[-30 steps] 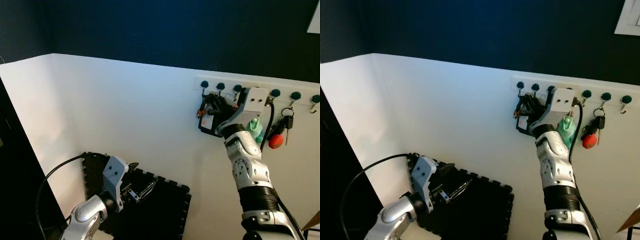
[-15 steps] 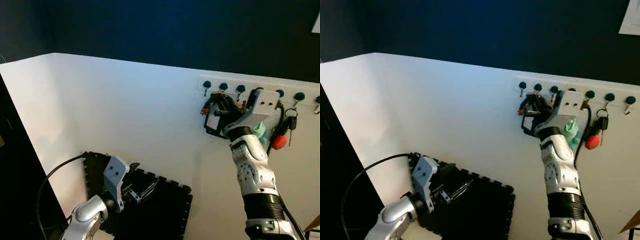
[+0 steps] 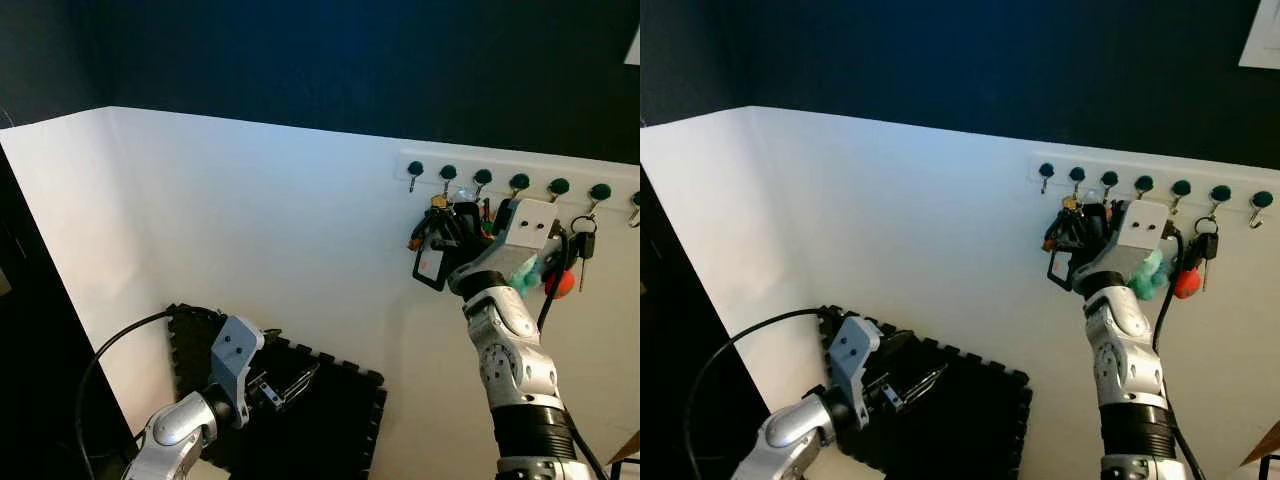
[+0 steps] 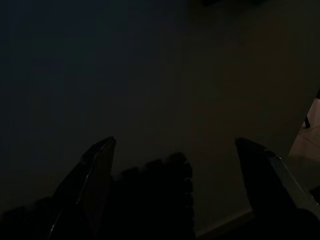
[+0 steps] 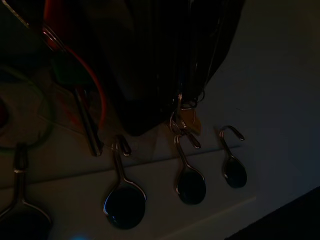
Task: Hang keys on a hook
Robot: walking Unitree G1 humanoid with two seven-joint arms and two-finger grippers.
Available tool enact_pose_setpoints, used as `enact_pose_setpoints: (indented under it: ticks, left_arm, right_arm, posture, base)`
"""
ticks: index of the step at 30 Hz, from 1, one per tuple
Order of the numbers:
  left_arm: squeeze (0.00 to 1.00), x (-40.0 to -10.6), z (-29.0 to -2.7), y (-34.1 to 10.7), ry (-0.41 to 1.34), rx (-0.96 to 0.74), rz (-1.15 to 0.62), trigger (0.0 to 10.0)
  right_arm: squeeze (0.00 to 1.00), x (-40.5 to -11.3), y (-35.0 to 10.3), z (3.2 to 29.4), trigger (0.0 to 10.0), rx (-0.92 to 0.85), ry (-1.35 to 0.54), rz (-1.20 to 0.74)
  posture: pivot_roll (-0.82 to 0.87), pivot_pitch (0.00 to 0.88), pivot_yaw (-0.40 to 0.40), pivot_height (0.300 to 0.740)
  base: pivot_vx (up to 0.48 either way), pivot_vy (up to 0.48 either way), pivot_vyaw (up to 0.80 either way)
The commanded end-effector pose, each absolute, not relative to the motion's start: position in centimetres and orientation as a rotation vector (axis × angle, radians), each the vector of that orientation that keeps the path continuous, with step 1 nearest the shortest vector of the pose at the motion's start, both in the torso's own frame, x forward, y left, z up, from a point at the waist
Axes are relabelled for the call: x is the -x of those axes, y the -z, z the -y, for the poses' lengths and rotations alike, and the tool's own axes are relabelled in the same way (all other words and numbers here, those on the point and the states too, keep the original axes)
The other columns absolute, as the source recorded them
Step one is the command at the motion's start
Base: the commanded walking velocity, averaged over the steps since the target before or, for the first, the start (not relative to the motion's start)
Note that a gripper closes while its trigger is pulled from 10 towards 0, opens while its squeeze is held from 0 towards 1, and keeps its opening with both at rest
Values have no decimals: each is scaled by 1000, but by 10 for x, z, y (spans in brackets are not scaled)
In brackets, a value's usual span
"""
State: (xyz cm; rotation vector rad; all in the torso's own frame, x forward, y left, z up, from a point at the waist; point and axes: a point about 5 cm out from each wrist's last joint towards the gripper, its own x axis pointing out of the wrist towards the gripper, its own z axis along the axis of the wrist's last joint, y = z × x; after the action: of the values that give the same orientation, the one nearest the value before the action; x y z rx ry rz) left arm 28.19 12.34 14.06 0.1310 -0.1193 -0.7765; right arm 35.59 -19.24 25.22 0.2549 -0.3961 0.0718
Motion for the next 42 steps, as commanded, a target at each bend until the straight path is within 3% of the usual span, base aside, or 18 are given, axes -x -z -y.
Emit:
enact_pose_setpoints:
  ticks: [1, 21, 22, 23, 24, 25, 37, 38, 39, 40, 42]
  left_arm:
    - [0, -279, -126, -139, 786, -157, 100, 10000]
    - [0, -279, -126, -139, 783, -165, 102, 10000]
    - [0, -279, -125, -139, 783, -165, 102, 10000]
    - [0, -279, -125, -139, 783, -165, 102, 10000]
    - [0, -279, -125, -139, 783, -165, 102, 10000]
    - [0, -279, -125, -139, 783, -165, 103, 10000]
    - [0, -280, -125, -139, 780, -165, 104, 10000]
    - [0, -280, -125, -139, 780, -166, 103, 10000]
    - [0, -280, -125, -139, 780, -168, 101, 10000]
    - [0, -280, -125, -138, 782, -170, 97, 10000]
    - [0, -279, -125, -136, 786, -176, 89, 10000]
  right_arm:
    - [0, -355, -235, 199, 10000, -273, -23, 323]
    - [0, -350, -220, 178, 10000, -246, -134, 246]
    - [298, -349, -221, 177, 10000, -247, -139, 248]
    - [298, -349, -221, 177, 10000, -247, -143, 249]
    - [800, -349, -221, 176, 10000, -247, -145, 250]
    - [1000, -348, -222, 176, 10000, -246, -146, 251]
    - [1000, -348, -220, 174, 10000, -235, -161, 241]
    - [925, -348, -219, 174, 10000, -230, -158, 233]
    - [157, -348, -215, 174, 10000, -224, -157, 217]
    - [0, -348, -210, 174, 10000, -218, -160, 195]
    - [0, -346, -190, 172, 10000, -206, -181, 113]
  posture:
    - [46, 55, 1, 740]
    - [47, 59, 0, 740]
    - [46, 59, 1, 740]
    - [46, 59, 0, 740]
    - [46, 59, 0, 740]
    - [46, 59, 0, 740]
    - [46, 57, -1, 740]
    - [46, 57, -1, 740]
    - [45, 57, -1, 740]
    - [45, 56, 0, 740]
    - [43, 54, -1, 740]
  base:
    - [0, 0, 0]
    - [0, 0, 0]
    - [0, 0, 0]
    - [0, 0, 0]
    - [0, 0, 0]
    - [0, 0, 0]
    - [0, 0, 0]
    - [0, 0, 0]
    - [0, 0, 0]
    - [0, 0, 0]
    - [0, 0, 0]
